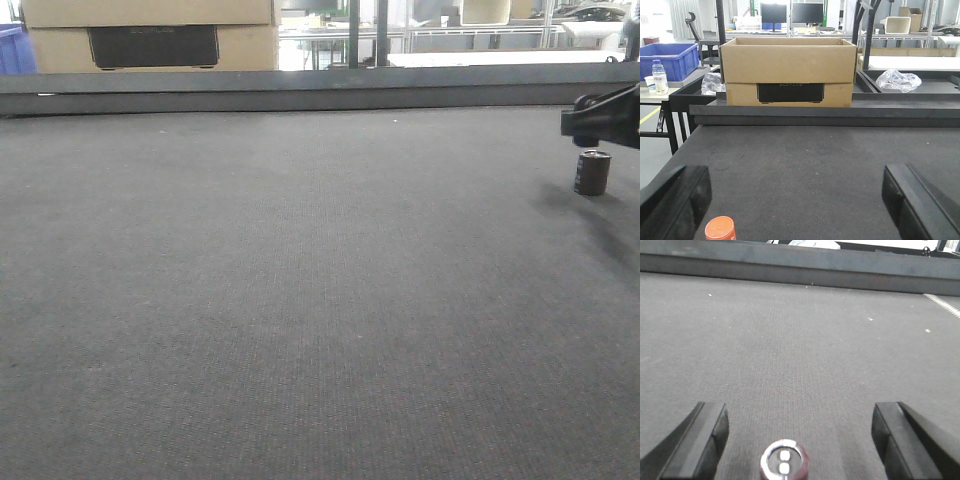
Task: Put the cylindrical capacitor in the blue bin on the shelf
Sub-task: 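Close the right gripper around the maroon capacitor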
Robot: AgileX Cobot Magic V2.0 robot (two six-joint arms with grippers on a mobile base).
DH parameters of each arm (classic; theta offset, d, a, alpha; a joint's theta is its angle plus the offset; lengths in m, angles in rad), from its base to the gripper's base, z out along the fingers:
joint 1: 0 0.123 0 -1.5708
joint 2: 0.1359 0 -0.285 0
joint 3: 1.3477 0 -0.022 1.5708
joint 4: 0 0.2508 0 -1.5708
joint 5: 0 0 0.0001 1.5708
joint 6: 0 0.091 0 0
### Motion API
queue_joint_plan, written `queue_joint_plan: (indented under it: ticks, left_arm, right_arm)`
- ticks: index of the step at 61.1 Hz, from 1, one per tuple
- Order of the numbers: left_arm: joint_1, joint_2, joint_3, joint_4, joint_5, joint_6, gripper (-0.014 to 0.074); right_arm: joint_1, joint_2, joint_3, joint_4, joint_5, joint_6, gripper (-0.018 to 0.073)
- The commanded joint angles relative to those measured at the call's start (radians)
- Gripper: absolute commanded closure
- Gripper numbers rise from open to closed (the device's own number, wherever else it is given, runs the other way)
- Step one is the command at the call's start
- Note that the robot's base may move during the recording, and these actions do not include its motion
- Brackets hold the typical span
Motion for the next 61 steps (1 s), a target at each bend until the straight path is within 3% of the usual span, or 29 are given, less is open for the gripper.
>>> queue_joint_plan:
  ticks: [1,26,31,38,49,61]
  left_arm:
    - [-0.005,0.001,-0.008,-0.002,-0.017,-0.002,-0.0006]
    - [-0.005,0.001,-0.008,-0.002,-0.009,-0.002,-0.0006]
    - [-0.005,0.001,-0.008,-0.002,-0.009,-0.002,-0.0006]
    - [-0.005,0.001,-0.008,-0.008,-0.01,-0.002,-0.0006]
    - [-0.005,0.001,-0.008,-0.009,-0.008,-0.002,-0.0006]
    - [0.041,0.009,-0.005,-0.066,-0.011,-0.01,-0.0005]
  right_arm:
    - [0.0,0.036,-0.034,-0.006,-0.02,-0.002,0.0095]
    - [0.0,0.166,-0.07,0.022,-0.036,-0.002,0.0111]
    - [0.0,0.172,-0.07,0.022,-0.038,-0.002,0.0201]
    - [0.0,0.172,-0.07,0.022,-0.053,-0.002,0.0435]
    - [0.0,0.156,-0.07,0.022,-0.049,-0.002,0.0716]
    - [0.0,0.034,-0.07,0.022,0.056,-0.002,0.072]
